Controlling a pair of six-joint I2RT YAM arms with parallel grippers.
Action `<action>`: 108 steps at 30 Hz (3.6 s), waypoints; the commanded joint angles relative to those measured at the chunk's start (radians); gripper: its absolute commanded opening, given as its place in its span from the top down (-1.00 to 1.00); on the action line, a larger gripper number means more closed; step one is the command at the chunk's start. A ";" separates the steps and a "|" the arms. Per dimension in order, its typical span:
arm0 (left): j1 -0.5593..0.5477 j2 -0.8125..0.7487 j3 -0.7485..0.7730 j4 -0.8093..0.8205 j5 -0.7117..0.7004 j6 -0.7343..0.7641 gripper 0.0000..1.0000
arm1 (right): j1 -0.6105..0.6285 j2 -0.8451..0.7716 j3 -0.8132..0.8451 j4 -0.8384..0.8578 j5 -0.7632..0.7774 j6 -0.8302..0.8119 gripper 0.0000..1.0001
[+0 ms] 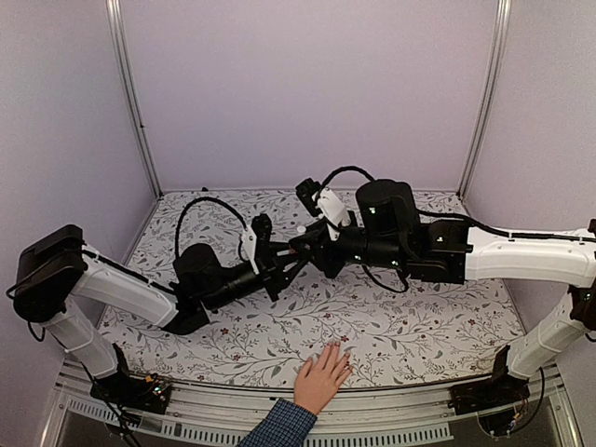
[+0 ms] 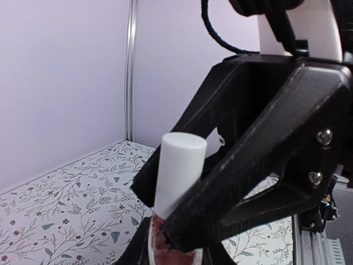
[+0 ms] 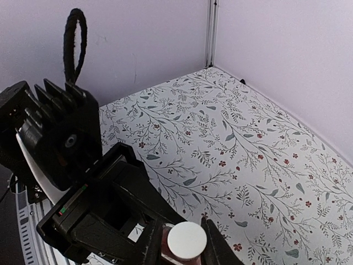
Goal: Paint the nails
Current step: Screw the nail polish bottle.
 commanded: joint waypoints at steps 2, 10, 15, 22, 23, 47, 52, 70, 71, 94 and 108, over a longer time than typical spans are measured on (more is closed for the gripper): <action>0.019 -0.090 -0.019 0.047 0.162 -0.007 1.00 | 0.012 -0.083 -0.050 -0.015 -0.094 -0.036 0.34; 0.053 -0.161 -0.036 -0.023 0.489 -0.015 1.00 | 0.012 -0.217 -0.118 -0.027 -0.352 -0.161 -0.29; 0.056 -0.158 -0.011 -0.078 0.680 -0.014 1.00 | 0.012 -0.270 -0.099 -0.100 -0.495 -0.235 -0.29; 0.052 -0.115 0.017 -0.023 0.848 -0.085 1.00 | 0.013 -0.241 -0.001 -0.239 -0.628 -0.333 -0.23; 0.050 -0.107 0.022 -0.020 0.874 -0.096 1.00 | 0.014 -0.231 0.009 -0.253 -0.639 -0.339 -0.21; 0.007 -0.016 0.116 -0.013 1.061 -0.144 1.00 | 0.079 -0.130 0.106 -0.354 -0.696 -0.418 0.76; 0.008 -0.020 0.114 0.012 1.051 -0.152 1.00 | 0.083 -0.123 0.096 -0.352 -0.691 -0.420 0.92; 0.044 -0.119 0.045 0.032 0.731 -0.110 1.00 | 0.080 -0.119 -0.012 -0.232 -0.515 -0.343 1.00; 0.044 -0.127 0.043 0.026 0.703 -0.105 1.00 | 0.073 -0.120 -0.017 -0.220 -0.506 -0.328 1.00; -0.023 -0.070 0.087 -0.076 -0.037 0.007 1.00 | 0.023 -0.014 -0.004 -0.088 -0.150 -0.085 1.00; -0.065 0.003 0.105 0.022 -0.238 0.024 1.00 | 0.014 0.037 -0.042 -0.006 0.014 0.055 0.99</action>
